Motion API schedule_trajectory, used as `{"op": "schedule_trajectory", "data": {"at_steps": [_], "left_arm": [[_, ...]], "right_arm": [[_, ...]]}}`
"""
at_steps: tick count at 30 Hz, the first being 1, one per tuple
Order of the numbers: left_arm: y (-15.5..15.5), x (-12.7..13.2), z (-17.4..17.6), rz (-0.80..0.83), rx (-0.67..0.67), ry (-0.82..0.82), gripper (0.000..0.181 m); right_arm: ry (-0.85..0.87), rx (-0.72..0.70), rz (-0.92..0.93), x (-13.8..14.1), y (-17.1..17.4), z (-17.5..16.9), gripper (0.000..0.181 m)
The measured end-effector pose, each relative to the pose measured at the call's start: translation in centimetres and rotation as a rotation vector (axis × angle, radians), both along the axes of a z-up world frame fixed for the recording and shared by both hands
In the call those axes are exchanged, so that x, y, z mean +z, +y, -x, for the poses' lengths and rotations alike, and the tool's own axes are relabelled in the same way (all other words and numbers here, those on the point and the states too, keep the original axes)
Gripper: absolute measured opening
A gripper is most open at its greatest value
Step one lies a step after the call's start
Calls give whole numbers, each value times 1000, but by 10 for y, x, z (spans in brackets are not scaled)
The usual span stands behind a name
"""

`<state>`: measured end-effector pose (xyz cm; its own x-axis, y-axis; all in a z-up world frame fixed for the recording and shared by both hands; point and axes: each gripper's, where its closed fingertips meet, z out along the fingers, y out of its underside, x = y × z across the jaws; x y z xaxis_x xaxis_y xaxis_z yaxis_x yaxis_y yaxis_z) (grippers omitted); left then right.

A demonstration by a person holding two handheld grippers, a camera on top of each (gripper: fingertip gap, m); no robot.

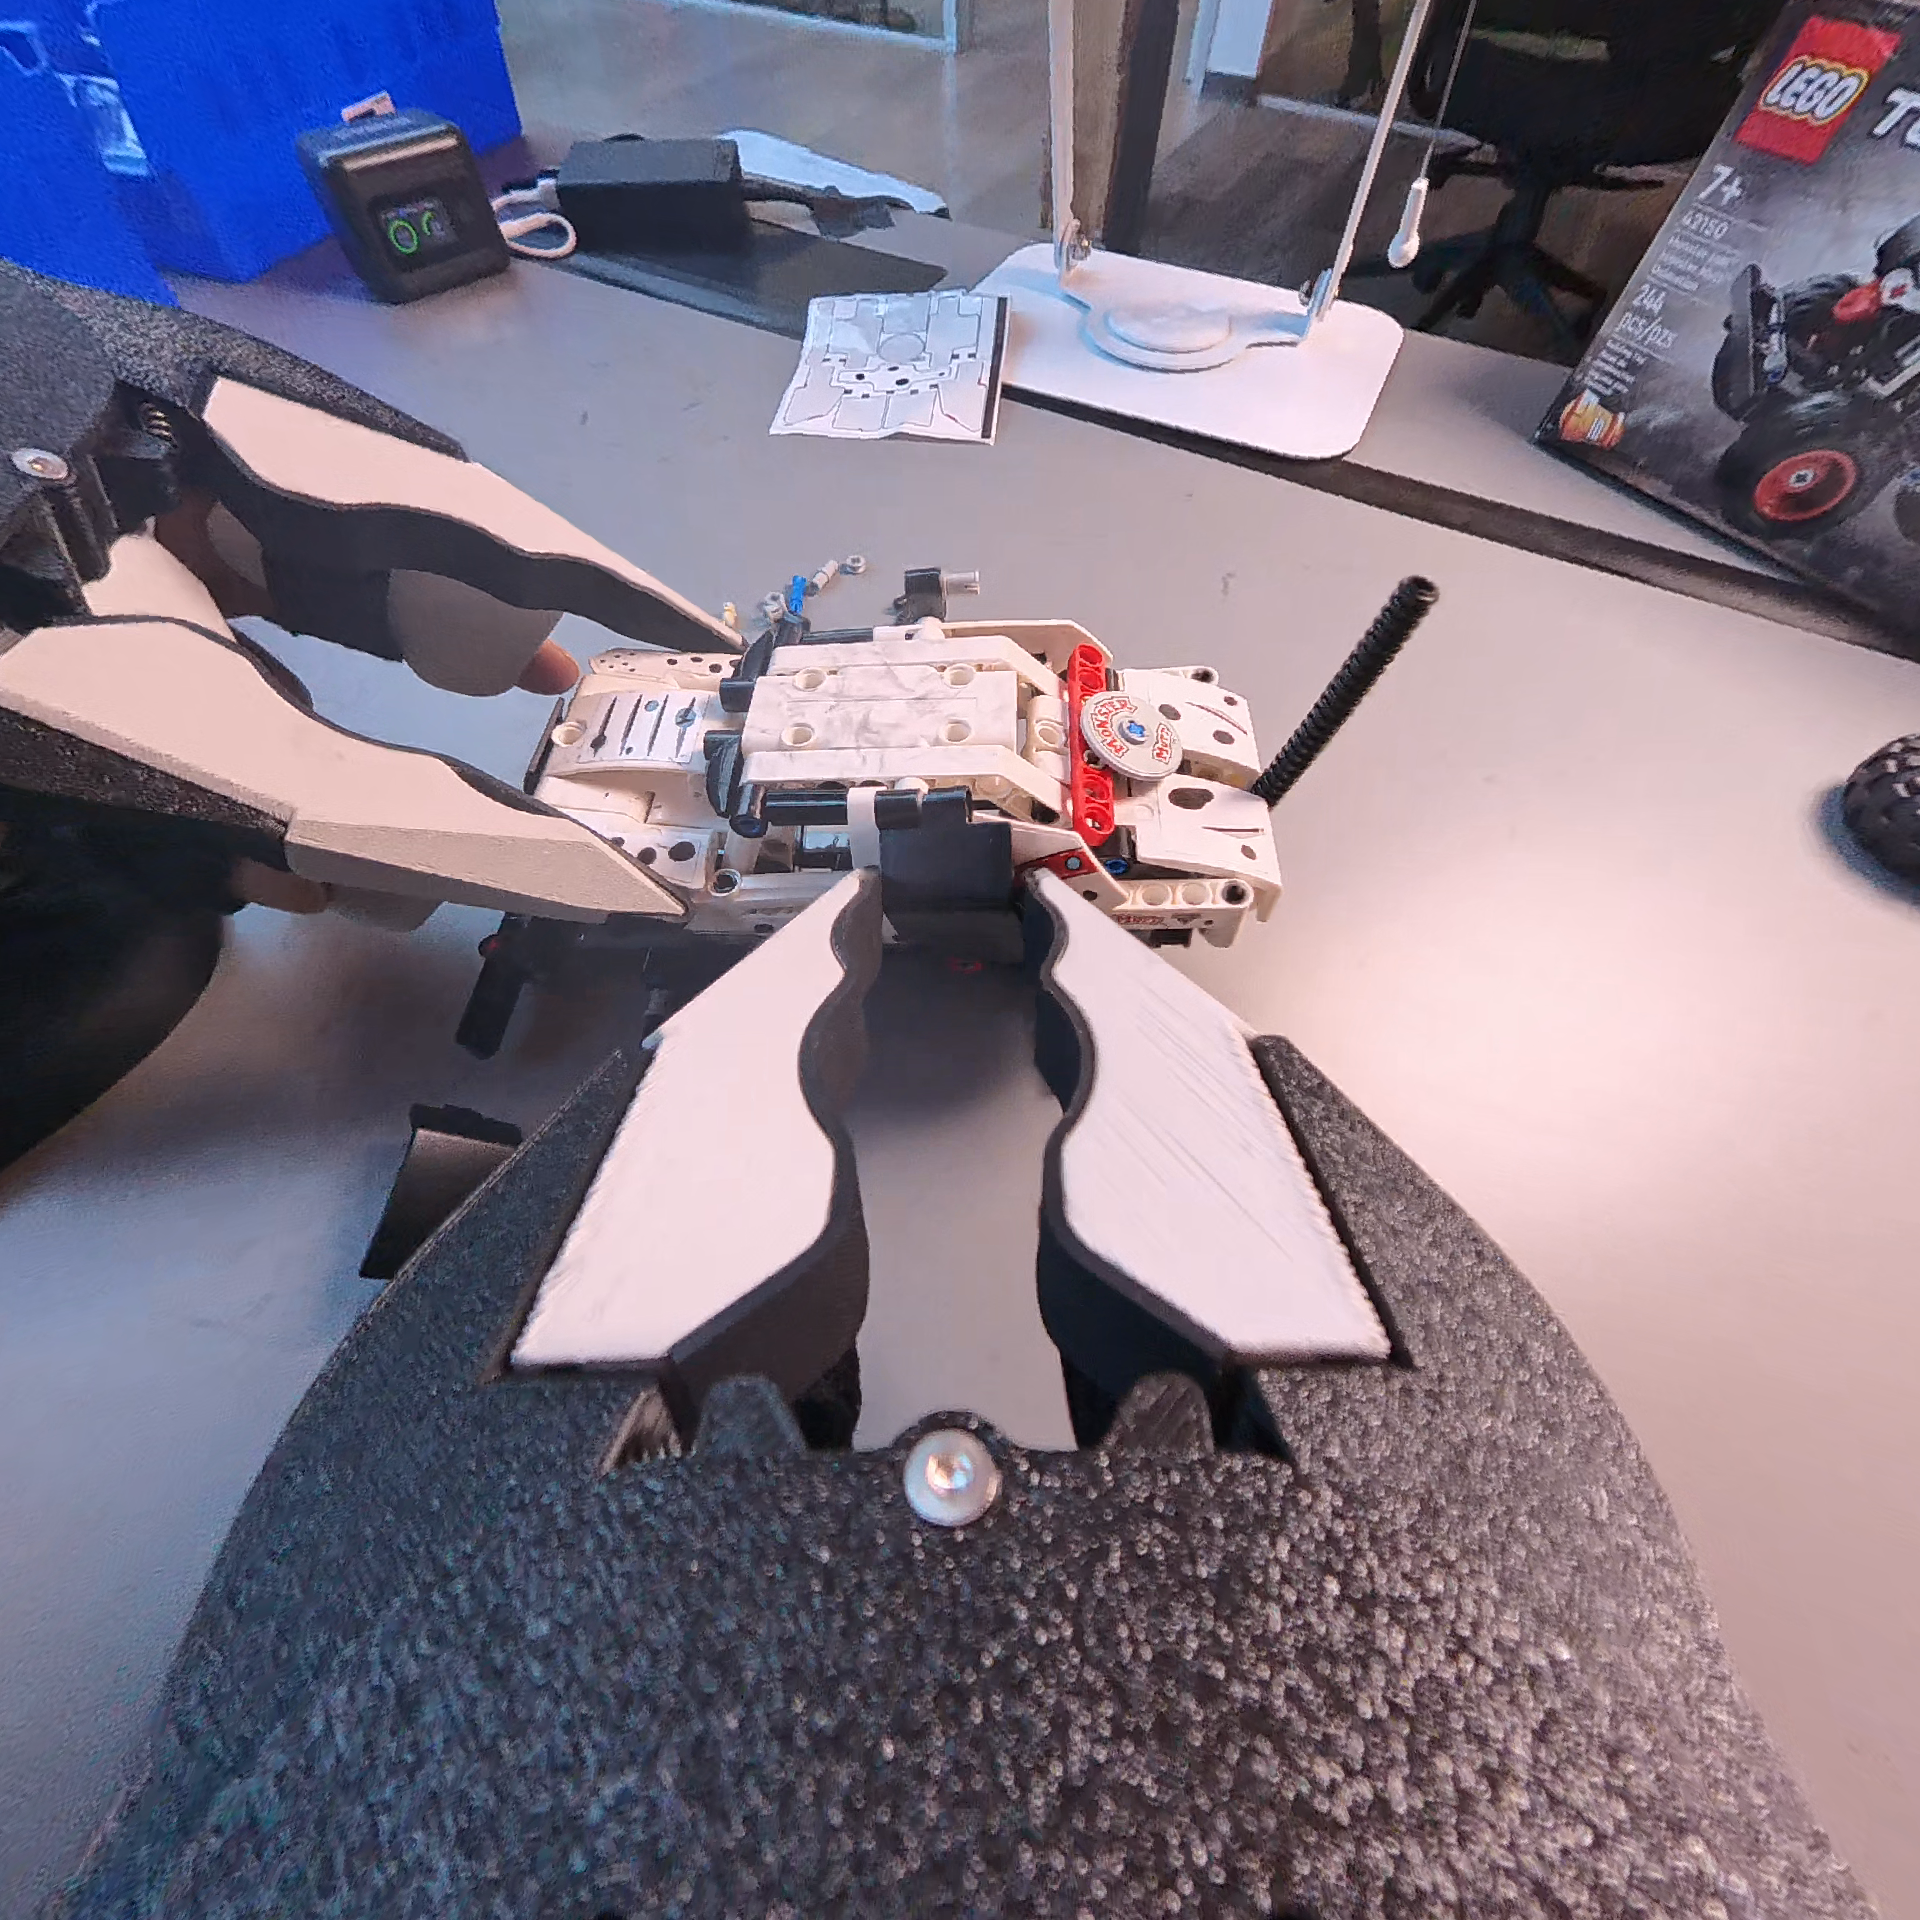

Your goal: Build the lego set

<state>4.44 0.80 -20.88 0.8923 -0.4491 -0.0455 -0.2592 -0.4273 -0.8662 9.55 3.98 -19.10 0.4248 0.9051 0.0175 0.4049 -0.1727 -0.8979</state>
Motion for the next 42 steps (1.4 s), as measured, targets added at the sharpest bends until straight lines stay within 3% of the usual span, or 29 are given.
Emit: {"op": "schedule_trajectory", "data": {"at_steps": [6,8,10,22,33,42], "left_arm": [[-13,1,-4,-1,-34,-37,70],[-14,1,-4,-9,-50,-52,70],[-13,1,-4,-13,-49,-50,70],[-14,2,-7,-44,-10,-45,69],[-14,2,-6,-49,4,-50,68],[-14,2,-6,-51,4,-53,68]], "right_arm": [[-111,6,-144,-8,-2,-8,43],[-104,13,-192,-7,-1,-6,40],[-109,23,-212,-8,2,-3,24],[-174,199,87,-11,-2,-8,26],[-261,311,93,-6,-8,-14,24],[-223,288,128,-12,-9,-9,24]]}}
